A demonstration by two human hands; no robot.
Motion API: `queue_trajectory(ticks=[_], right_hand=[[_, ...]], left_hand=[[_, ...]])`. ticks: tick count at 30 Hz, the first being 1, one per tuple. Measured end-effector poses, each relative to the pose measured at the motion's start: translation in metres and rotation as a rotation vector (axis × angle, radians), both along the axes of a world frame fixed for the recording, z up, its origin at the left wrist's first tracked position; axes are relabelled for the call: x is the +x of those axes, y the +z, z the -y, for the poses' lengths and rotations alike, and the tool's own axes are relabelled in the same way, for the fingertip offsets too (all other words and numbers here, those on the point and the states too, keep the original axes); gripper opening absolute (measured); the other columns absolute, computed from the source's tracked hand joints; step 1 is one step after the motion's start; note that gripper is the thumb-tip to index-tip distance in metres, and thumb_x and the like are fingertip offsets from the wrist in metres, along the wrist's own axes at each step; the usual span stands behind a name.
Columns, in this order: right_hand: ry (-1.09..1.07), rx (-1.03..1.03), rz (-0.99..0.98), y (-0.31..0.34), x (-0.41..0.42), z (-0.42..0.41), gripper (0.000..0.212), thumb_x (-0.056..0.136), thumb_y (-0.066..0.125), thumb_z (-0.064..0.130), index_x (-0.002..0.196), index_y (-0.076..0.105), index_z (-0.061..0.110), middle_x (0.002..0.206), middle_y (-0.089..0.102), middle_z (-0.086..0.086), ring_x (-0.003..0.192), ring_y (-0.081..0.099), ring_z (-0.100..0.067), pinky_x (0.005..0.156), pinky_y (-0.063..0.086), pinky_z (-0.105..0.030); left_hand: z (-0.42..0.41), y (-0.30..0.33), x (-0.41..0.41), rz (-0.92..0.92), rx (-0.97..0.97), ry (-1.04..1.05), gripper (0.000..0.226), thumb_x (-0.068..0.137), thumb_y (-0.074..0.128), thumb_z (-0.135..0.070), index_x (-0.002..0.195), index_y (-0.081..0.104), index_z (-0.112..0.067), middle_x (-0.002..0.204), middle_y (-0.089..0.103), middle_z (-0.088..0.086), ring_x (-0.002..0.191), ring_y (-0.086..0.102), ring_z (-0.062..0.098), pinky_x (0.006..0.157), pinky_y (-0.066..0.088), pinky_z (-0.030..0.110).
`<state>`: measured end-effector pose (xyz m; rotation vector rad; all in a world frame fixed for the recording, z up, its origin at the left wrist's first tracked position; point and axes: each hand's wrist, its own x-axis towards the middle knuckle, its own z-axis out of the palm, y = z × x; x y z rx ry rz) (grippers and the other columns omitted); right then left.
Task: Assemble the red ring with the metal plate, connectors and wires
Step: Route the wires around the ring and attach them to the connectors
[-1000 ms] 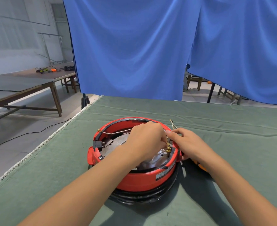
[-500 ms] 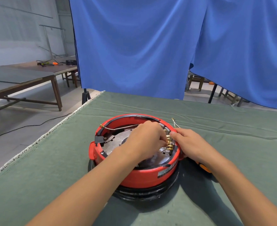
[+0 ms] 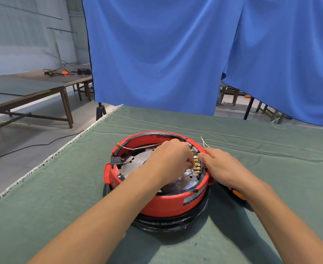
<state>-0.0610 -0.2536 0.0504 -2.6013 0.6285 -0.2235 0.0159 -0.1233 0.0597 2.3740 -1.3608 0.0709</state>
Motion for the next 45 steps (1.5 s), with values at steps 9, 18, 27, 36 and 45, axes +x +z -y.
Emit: queue_trajectory(ticks=[9,18,27,36,45], right_hand=[[0.006,0.006,-0.002,0.001,0.0,0.0,0.031,0.098,0.034,0.027,0.07,0.043,0.015,0.083,0.057,-0.01,0.084,0.055,-0.031,0.07,0.038,-0.037],[0.003,-0.038,-0.02,0.001,0.0,-0.001,0.031,0.098,0.033,0.026,0.071,0.04,0.014,0.084,0.055,-0.01,0.086,0.054,-0.032,0.07,0.036,-0.037],[-0.001,-0.047,-0.013,-0.001,0.001,-0.001,0.03,0.099,0.032,0.028,0.075,0.044,0.014,0.094,0.061,-0.014,0.089,0.056,-0.034,0.077,0.042,-0.039],[-0.015,-0.062,0.0,-0.005,0.002,0.001,0.029,0.099,0.03,0.031,0.082,0.048,0.015,0.101,0.061,-0.015,0.091,0.054,-0.032,0.077,0.041,-0.038],[-0.031,-0.042,0.068,-0.01,0.004,0.003,0.032,0.099,0.03,0.029,0.082,0.051,0.012,0.103,0.063,-0.015,0.096,0.054,-0.034,0.079,0.04,-0.038]], left_hand=[[0.001,0.0,0.002,0.072,0.058,-0.02,0.017,0.087,0.06,-0.02,0.095,0.076,-0.02,0.097,0.07,0.008,0.09,0.063,0.03,0.08,0.052,0.039],[0.004,-0.002,0.003,0.106,0.064,-0.012,0.018,0.087,0.059,-0.02,0.095,0.076,-0.019,0.096,0.07,0.009,0.091,0.062,0.031,0.079,0.05,0.039],[0.006,-0.004,0.002,0.131,0.043,-0.019,0.02,0.089,0.058,-0.025,0.098,0.075,-0.021,0.098,0.07,0.009,0.091,0.061,0.031,0.08,0.05,0.041],[0.009,-0.005,0.0,0.322,0.078,-0.05,0.022,0.094,0.051,-0.028,0.1,0.07,-0.019,0.102,0.066,0.004,0.093,0.06,0.029,0.066,0.037,0.032],[0.013,-0.004,0.0,0.449,0.117,-0.103,0.02,0.094,0.047,-0.022,0.103,0.065,-0.021,0.109,0.065,0.0,0.098,0.061,0.027,0.066,0.036,0.032]])
